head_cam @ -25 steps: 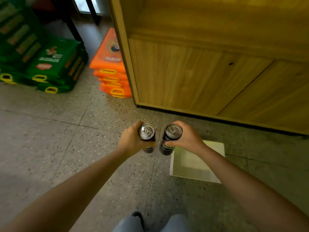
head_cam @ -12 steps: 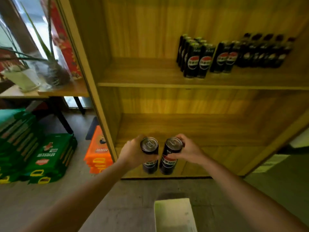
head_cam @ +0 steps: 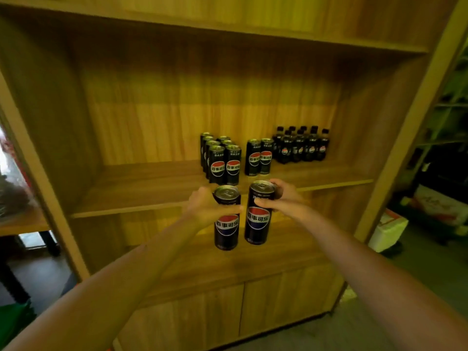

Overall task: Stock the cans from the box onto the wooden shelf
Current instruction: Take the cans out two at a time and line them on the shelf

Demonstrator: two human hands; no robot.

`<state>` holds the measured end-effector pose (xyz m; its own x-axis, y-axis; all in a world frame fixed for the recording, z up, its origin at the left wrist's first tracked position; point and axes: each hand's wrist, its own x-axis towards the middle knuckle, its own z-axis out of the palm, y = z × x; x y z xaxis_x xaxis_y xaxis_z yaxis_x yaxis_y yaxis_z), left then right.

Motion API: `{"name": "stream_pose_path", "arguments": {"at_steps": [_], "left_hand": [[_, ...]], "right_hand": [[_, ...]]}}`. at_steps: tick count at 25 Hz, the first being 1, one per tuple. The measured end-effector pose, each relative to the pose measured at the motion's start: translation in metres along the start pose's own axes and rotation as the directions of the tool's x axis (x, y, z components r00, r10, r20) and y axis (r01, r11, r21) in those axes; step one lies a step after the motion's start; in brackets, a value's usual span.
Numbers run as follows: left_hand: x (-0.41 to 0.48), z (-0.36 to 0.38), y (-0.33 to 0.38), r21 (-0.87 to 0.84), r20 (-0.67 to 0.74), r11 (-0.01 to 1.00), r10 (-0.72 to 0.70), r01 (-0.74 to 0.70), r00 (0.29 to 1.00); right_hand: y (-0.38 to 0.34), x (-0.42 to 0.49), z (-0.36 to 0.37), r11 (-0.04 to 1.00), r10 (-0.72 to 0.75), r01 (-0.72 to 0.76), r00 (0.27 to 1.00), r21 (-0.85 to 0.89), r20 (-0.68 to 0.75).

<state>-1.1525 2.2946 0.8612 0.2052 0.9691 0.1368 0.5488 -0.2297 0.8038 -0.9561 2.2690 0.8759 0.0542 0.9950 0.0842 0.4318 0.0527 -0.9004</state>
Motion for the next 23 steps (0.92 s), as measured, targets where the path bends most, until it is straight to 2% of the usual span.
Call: {"name": "stream_pose_path", "arguments": {"at_steps": [5,11,16,23], "left_hand": [[0.093,0.047,0.049,-0.073,-0.154,0.997,0.028,-0.039,0.988],[0.186,0.093,0.073,-0.047,-0.264,0.997,-0.067,0.057,0.962],[0.234,0.11,0.075,-0.009,-0.237,0.995,-0.1,0.101,0.966],[0.271,0.124,0.061,-0.002,-0.289,0.992,-0.124,0.129,0.949]], "right_hand": [[0.022,0.091,-0.067,0.995,-0.1,0.101,0.994,-0.019,0.052],[0.055,0.202,-0.118,0.987,-0.144,0.156,0.971,-0.047,0.193],[0.066,0.253,-0.131,0.985,-0.164,0.171,0.948,0.0,0.273],[0.082,0.299,-0.132,0.985,-0.157,0.17,0.932,-0.01,0.326]]}}
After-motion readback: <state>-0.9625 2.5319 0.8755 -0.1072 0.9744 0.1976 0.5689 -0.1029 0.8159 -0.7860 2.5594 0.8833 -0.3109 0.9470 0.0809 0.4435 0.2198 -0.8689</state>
